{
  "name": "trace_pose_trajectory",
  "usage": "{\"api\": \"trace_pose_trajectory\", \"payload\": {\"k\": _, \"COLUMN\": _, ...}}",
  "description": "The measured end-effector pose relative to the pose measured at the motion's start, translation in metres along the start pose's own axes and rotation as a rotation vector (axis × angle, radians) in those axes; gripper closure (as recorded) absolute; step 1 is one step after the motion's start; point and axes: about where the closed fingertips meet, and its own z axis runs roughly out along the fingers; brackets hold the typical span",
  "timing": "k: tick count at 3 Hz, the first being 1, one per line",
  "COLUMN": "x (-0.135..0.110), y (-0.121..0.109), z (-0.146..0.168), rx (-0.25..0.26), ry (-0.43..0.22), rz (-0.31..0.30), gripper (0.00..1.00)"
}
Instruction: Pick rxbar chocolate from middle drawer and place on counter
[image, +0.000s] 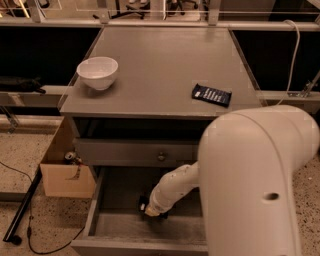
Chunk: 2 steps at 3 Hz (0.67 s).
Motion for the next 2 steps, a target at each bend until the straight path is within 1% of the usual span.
{"api": "trace_pose_trajectory", "payload": {"k": 1, "x": 0.0164, "y": -0.0148, "z": -0.0331, "rx": 0.026, "ry": -0.06, "rz": 0.038, "gripper": 1.0}}
{"api": "trace_pose_trajectory", "payload": {"k": 2, "x": 0.0164, "y": -0.0148, "z": -0.0331, "rx": 0.026, "ry": -0.06, "rz": 0.038, "gripper": 1.0}}
